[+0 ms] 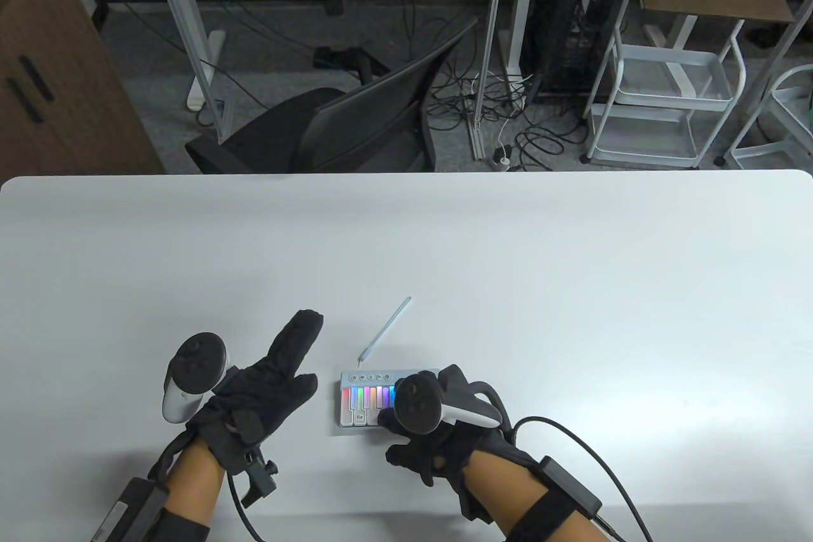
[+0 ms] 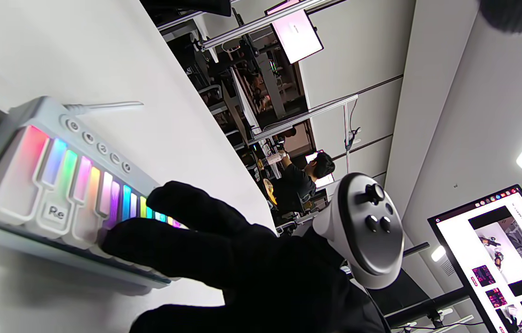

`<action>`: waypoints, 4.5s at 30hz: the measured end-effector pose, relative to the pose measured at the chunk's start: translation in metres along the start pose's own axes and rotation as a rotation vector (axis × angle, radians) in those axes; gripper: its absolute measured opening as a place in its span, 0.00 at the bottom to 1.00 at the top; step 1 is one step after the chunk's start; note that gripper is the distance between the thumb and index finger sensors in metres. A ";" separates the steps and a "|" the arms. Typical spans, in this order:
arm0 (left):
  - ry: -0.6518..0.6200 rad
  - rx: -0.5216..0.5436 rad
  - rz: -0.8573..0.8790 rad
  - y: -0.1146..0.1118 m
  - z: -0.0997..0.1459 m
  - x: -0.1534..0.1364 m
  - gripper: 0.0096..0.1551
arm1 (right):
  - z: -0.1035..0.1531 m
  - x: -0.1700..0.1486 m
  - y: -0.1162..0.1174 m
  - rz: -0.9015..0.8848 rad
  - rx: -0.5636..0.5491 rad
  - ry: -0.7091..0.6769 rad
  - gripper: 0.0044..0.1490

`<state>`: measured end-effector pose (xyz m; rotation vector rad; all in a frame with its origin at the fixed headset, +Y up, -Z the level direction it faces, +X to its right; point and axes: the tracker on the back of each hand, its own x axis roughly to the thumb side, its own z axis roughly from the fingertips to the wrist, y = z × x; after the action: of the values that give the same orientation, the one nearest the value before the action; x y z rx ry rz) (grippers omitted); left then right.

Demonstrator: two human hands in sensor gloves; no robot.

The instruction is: Press Re-Fa-La on toy piano

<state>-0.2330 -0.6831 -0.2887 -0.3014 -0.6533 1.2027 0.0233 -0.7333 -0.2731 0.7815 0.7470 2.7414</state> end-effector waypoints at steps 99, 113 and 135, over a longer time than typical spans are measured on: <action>-0.001 -0.002 0.000 0.000 0.000 0.001 0.55 | 0.019 -0.025 -0.008 -0.047 -0.003 0.065 0.39; -0.001 -0.002 -0.002 0.000 0.000 0.001 0.55 | 0.018 -0.022 -0.008 -0.017 0.001 0.070 0.39; -0.002 -0.002 -0.004 0.000 0.000 0.001 0.55 | 0.020 -0.023 -0.008 -0.032 -0.007 0.063 0.41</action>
<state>-0.2327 -0.6823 -0.2882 -0.3005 -0.6560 1.1987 0.0538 -0.7254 -0.2730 0.6778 0.7548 2.7500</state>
